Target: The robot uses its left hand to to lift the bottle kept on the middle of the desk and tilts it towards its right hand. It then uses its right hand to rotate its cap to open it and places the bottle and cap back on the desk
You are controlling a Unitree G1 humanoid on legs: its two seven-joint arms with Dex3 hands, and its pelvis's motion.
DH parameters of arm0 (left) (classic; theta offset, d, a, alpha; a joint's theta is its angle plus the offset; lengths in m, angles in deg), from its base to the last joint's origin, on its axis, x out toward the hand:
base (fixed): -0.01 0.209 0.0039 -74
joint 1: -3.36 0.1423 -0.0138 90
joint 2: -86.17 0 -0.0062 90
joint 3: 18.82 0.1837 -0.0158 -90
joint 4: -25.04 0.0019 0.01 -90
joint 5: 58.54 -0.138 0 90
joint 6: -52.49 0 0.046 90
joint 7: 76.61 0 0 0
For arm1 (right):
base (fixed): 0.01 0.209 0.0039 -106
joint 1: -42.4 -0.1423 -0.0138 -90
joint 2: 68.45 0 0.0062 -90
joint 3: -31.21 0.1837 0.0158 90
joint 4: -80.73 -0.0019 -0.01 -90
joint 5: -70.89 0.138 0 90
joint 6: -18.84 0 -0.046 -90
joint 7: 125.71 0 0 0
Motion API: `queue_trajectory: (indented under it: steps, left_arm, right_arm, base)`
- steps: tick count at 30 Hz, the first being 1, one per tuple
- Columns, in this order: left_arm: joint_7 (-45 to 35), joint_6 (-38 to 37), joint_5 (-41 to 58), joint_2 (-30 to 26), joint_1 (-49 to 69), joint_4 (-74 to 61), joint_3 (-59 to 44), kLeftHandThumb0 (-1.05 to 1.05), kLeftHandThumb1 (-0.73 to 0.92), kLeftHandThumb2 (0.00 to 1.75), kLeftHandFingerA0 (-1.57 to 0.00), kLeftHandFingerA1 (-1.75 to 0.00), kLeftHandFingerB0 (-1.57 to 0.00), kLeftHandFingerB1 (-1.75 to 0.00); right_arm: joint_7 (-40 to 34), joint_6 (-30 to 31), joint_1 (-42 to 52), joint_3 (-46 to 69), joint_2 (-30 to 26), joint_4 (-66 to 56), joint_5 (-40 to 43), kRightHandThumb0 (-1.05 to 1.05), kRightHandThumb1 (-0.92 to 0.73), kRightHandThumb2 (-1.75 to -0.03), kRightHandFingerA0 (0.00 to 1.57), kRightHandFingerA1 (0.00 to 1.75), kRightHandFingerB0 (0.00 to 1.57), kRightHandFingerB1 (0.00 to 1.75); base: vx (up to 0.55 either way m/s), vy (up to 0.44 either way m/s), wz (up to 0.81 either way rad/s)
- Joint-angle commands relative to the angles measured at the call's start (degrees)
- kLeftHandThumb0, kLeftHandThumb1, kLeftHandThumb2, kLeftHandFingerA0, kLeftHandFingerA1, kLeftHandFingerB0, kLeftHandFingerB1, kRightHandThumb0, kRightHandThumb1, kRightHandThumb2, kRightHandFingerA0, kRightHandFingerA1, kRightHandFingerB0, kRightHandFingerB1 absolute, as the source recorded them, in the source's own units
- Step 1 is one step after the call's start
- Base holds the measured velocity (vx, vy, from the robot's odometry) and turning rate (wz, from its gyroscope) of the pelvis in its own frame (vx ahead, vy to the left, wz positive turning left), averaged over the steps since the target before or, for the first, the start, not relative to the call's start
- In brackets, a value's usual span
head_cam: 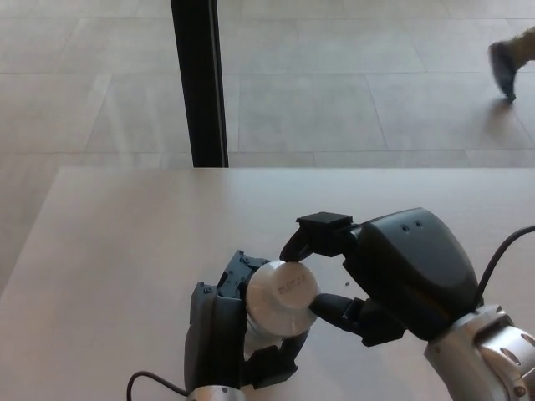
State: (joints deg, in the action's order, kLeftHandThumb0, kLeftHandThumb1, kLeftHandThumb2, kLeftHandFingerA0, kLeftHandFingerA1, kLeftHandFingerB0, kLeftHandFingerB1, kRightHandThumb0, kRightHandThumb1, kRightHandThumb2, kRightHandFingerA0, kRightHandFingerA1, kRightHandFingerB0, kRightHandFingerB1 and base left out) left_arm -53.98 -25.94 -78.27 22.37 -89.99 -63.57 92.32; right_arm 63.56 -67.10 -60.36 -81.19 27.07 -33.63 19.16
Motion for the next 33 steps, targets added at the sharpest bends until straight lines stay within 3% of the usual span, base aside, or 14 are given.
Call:
queue_trajectory:
  steps: [1, 2, 5, 12, 14, 16, 17, 18, 20, 22, 23, 30, 32, 33]
  left_arm:
    - [-0.71, 3.92, -1.01, 0.58, 1.91, 2.59, 0.06, 0.14, 0.91, 0.83, -0.58, -1.75, -0.57, -1.37]
    - [-0.79, 4.38, -0.91, 0.71, 1.89, 2.53, -0.08, 0.08, 0.92, 0.81, -0.54, -1.74, -0.55, -1.36]
    - [-0.49, 5.28, -1.58, 0.94, 2.06, 2.12, 0.26, -0.09, 0.92, 0.71, -0.56, -0.84, -0.49, -0.64]
    - [1.24, 4.83, -1.44, 2.18, 3.15, 2.29, 0.11, -0.10, 0.89, 0.63, -0.46, -0.92, -0.40, -0.68]
    - [1.09, 3.85, 0.34, 2.98, 3.55, 2.15, -0.62, -0.11, 0.89, 0.64, -0.48, -1.01, -0.44, -0.74]
    - [1.05, 4.39, 0.61, 3.17, 3.82, 1.96, -0.81, -0.13, 0.91, 0.64, -0.51, -1.05, -0.50, -0.76]
    - [0.93, 3.82, 0.69, 2.95, 3.96, 1.99, -0.75, -0.13, 0.92, 0.65, -0.52, -1.06, -0.51, -0.76]
    - [1.03, 4.27, 0.02, 2.70, 3.95, 1.87, -0.40, -0.13, 0.90, 0.65, -0.43, -0.87, -0.37, -0.65]
    - [1.35, 5.12, -1.10, 2.33, 3.82, 1.66, 0.10, -0.11, 0.89, 0.65, -0.43, -0.87, -0.36, -0.63]
    - [1.96, 4.47, -1.65, 2.23, 3.39, 2.03, 0.28, -0.09, 0.90, 0.65, -0.50, -0.86, -0.39, -0.63]
    - [2.13, 3.34, -1.79, 1.87, 3.30, 2.40, 0.43, -0.06, 0.92, 0.65, -0.51, -0.84, -0.42, -0.64]
    - [0.99, 3.36, -2.21, 0.45, 2.29, 3.09, 0.46, 0.05, 0.92, 0.72, -0.62, -1.22, -0.58, -0.86]
    - [1.23, 4.49, -2.61, 0.88, 1.94, 3.25, 0.32, -0.09, 0.92, 0.67, -0.57, -0.79, -0.48, -0.62]
    - [1.55, 4.32, -2.74, 1.09, 1.88, 3.40, 0.34, -0.10, 0.92, 0.66, -0.54, -0.75, -0.47, -0.60]
  right_arm:
    - [4.71, 0.85, 0.95, -2.00, -0.39, -1.25, 0.01, -0.35, -0.44, -0.83, 1.04, 1.75, 0.91, 0.82]
    - [5.08, 1.09, 0.93, -2.16, -0.47, -1.33, -0.33, -0.41, -0.35, -0.95, 1.30, 1.38, 0.83, 0.79]
    - [6.46, 1.94, 1.10, -2.68, -0.87, -1.73, -0.97, -0.47, -0.53, -0.62, 1.09, 1.62, 0.76, 0.58]
    - [7.88, 2.18, 1.60, -2.71, -1.33, -2.65, -0.37, -0.76, -0.42, -0.93, 1.43, 1.57, 0.63, 0.66]
    - [8.57, 2.27, 1.45, -2.58, -1.45, -2.83, -0.29, -0.83, -0.59, -0.59, 1.03, 1.75, 0.68, 0.57]
    - [8.93, 2.25, 1.40, -2.65, -1.47, -2.89, -0.36, -0.76, -0.41, -0.95, 1.43, 1.57, 0.66, 0.68]
    - [9.02, 2.28, 1.37, -2.62, -1.41, -2.89, -0.37, -0.89, -0.52, -0.74, 1.04, 1.75, 0.70, 0.62]
    - [8.89, 2.28, 1.33, -2.54, -1.28, -2.84, -0.40, -0.79, -0.40, -0.94, 1.47, 1.60, 0.67, 0.66]
    - [8.71, 2.44, 1.37, -2.38, -0.93, -3.00, -0.40, -0.78, -0.41, -0.94, 1.47, 1.59, 0.68, 0.66]
    - [8.42, 2.57, 1.45, -2.27, -0.57, -2.97, -0.41, -0.74, -0.43, -0.95, 1.45, 1.56, 0.69, 0.67]
    - [8.33, 2.65, 1.50, -2.23, -0.44, -2.98, -0.49, -0.82, -0.53, -0.72, 1.07, 1.75, 0.72, 0.61]
    - [8.67, 3.20, 1.66, -1.53, 0.25, -3.69, -0.16, -0.57, -0.60, -0.58, 1.02, 1.70, 0.72, 0.61]
    - [8.43, 3.33, 1.71, -1.71, 0.62, -3.61, -0.22, -0.51, -0.45, -0.95, 1.34, 1.40, 0.68, 0.71]
    - [7.97, 3.09, 1.85, -1.80, 0.87, -3.44, 0.01, -0.59, -0.58, -0.58, 1.01, 1.75, 0.74, 0.61]
  base:
    - [0.00, 0.000, 0.00]
    - [0.00, 0.000, 0.00]
    - [0.00, 0.000, 0.00]
    - [0.00, 0.000, 0.00]
    - [0.00, 0.000, 0.00]
    - [0.00, 0.000, 0.00]
    - [0.00, 0.000, 0.00]
    - [0.00, 0.000, 0.00]
    - [0.00, 0.000, 0.00]
    - [0.00, 0.000, 0.00]
    - [0.00, 0.000, 0.00]
    - [0.00, 0.000, 0.00]
    - [0.00, 0.000, 0.00]
    - [0.00, 0.000, 0.00]
